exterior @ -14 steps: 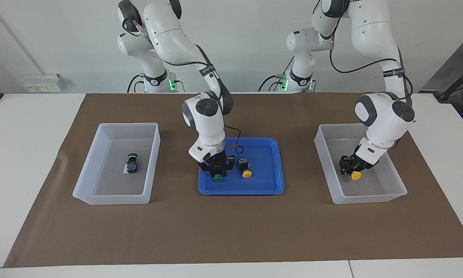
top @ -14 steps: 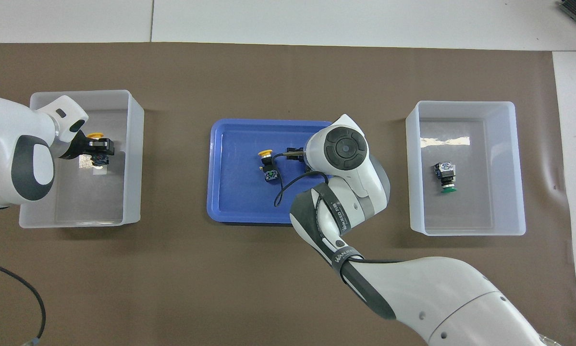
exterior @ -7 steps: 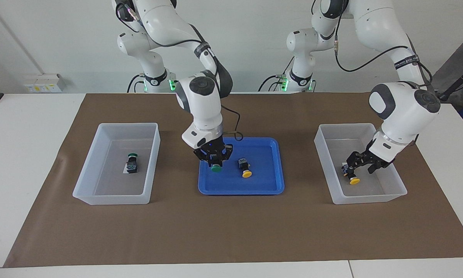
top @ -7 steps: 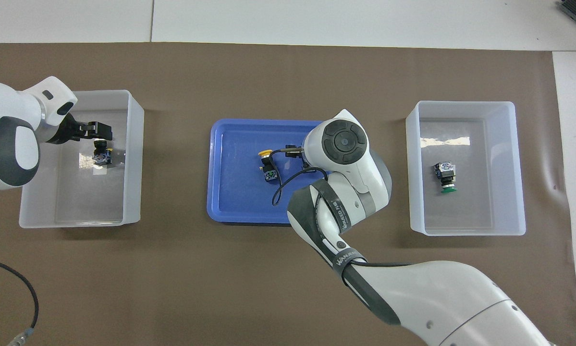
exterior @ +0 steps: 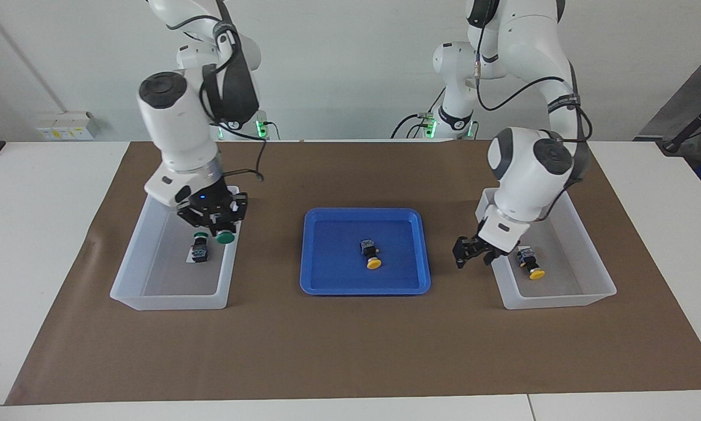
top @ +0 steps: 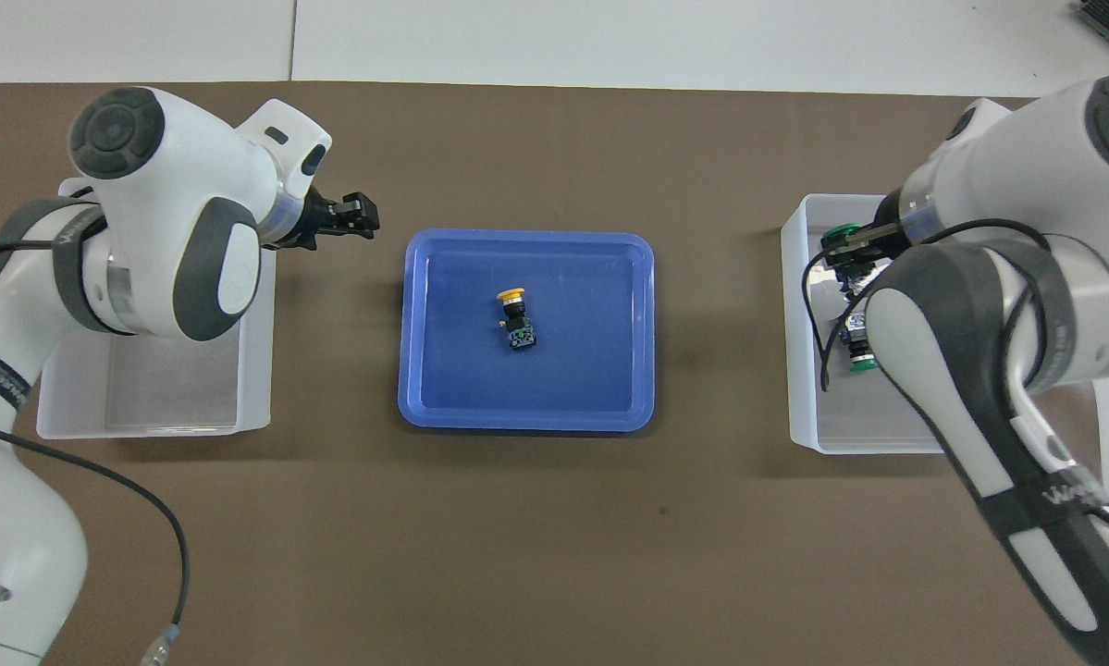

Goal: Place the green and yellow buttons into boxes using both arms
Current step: 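Open the left gripper over the bin while the right gripper carries the green button, then grasp the last yellow button with the left gripper while the right gripper releases, then carry the yellow button into the bin while the right gripper withdraws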

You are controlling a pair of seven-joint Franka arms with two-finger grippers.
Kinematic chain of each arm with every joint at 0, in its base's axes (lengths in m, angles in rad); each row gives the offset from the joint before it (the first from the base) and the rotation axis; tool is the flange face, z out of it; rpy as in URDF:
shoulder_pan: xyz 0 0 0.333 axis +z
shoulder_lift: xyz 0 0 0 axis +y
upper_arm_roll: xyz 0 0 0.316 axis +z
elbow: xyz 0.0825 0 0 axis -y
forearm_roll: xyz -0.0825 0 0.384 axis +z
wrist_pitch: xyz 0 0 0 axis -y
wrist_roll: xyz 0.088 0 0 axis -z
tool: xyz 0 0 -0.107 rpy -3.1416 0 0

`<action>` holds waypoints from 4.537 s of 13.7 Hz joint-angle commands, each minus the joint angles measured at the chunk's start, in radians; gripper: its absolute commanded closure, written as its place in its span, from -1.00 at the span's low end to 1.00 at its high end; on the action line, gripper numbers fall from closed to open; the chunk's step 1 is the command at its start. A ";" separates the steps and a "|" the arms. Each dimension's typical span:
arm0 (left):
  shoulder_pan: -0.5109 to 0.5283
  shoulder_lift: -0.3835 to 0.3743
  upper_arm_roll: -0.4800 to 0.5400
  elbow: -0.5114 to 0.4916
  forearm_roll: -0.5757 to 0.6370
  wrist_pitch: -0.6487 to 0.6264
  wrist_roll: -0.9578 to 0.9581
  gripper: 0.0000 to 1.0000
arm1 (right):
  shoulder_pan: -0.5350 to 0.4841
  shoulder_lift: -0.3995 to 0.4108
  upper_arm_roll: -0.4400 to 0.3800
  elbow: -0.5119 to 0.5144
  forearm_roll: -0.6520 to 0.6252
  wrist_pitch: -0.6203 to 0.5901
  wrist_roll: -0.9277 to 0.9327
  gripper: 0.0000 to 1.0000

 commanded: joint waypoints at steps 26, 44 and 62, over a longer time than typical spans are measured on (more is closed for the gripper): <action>-0.222 0.046 0.021 -0.149 -0.002 0.325 -0.290 1.00 | -0.037 -0.083 0.020 -0.171 -0.023 0.180 0.251 -1.00; 0.409 -0.080 0.029 -0.152 -0.022 0.009 0.577 1.00 | -0.097 -0.240 0.011 0.104 -0.004 -0.418 0.227 -1.00; 0.260 -0.068 0.028 0.248 0.113 -0.631 0.434 -0.74 | -0.103 -0.240 0.006 0.115 -0.009 -0.425 0.150 -1.00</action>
